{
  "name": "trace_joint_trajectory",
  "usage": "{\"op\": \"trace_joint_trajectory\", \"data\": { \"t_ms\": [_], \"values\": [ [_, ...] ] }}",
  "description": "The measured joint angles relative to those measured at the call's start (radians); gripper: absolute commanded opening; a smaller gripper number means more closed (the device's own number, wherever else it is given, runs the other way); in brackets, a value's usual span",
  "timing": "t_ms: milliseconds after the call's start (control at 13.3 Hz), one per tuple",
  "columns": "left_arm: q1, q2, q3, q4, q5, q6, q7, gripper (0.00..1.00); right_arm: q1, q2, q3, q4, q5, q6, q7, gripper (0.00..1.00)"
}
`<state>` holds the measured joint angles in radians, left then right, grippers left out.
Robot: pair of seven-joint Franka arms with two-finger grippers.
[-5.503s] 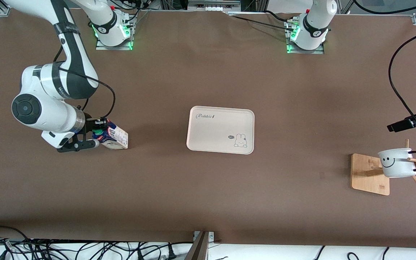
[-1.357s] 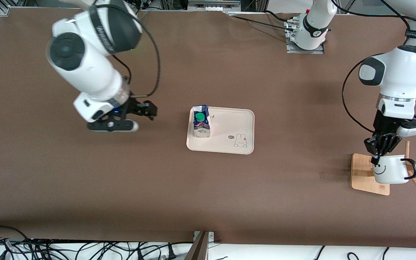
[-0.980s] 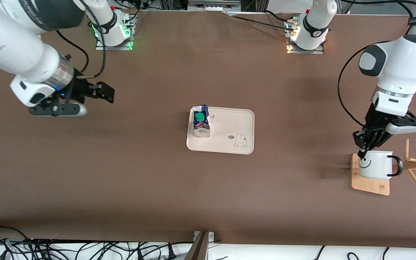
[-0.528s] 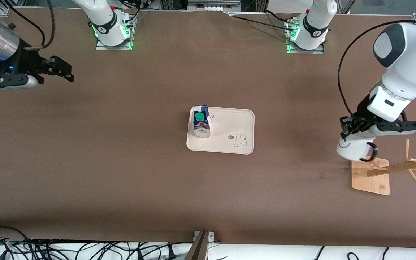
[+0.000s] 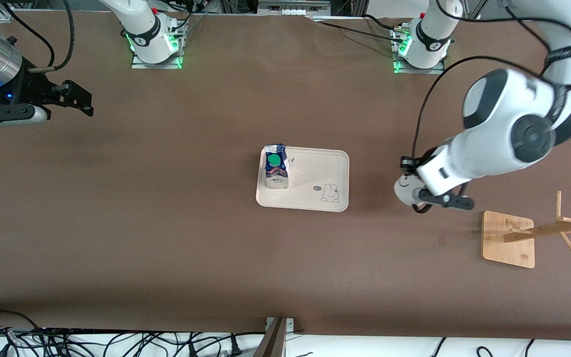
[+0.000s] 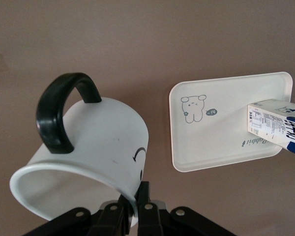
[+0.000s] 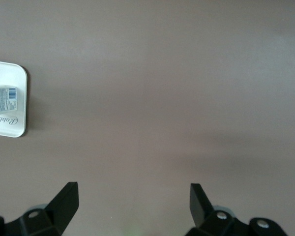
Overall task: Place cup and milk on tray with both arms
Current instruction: 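Carry the white mug to the tray and set it down with the left gripper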
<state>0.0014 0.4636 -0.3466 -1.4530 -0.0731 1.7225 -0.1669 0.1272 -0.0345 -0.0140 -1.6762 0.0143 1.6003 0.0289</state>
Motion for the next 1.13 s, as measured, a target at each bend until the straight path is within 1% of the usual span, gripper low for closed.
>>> {"op": "trace_joint_trajectory", "data": {
  "t_ms": [151, 302, 452, 603, 829, 1055, 1131],
  "values": [
    [-0.067, 0.084, 0.006, 0.037, 0.009, 0.000, -0.080, 0.00, 0.000, 0.004, 0.000, 0.003, -0.002, 0.000, 0.000, 1.00],
    [-0.151, 0.158, 0.012, 0.089, 0.076, 0.001, -0.196, 0.00, -0.001, 0.026, 0.000, 0.004, -0.005, 0.002, 0.000, 1.00],
    [-0.234, 0.221, 0.018, 0.130, 0.131, 0.016, -0.316, 0.00, 0.000, 0.047, 0.001, 0.015, -0.005, 0.007, 0.000, 1.00],
    [-0.291, 0.268, 0.022, 0.149, 0.145, 0.043, -0.412, 0.00, 0.004, 0.050, 0.008, 0.026, -0.005, 0.007, 0.000, 1.00],
    [-0.326, 0.321, 0.023, 0.151, 0.145, 0.075, -0.493, 0.00, 0.005, 0.050, 0.008, 0.031, -0.005, 0.005, 0.000, 1.00],
    [-0.339, 0.376, 0.022, 0.153, 0.120, 0.119, -0.558, 0.00, 0.005, 0.051, 0.003, 0.032, -0.005, 0.007, 0.000, 1.00],
    [-0.348, 0.381, 0.022, 0.158, 0.119, 0.118, -0.579, 0.00, 0.005, 0.051, 0.003, 0.032, -0.005, 0.010, 0.000, 1.00]
  ]
}}
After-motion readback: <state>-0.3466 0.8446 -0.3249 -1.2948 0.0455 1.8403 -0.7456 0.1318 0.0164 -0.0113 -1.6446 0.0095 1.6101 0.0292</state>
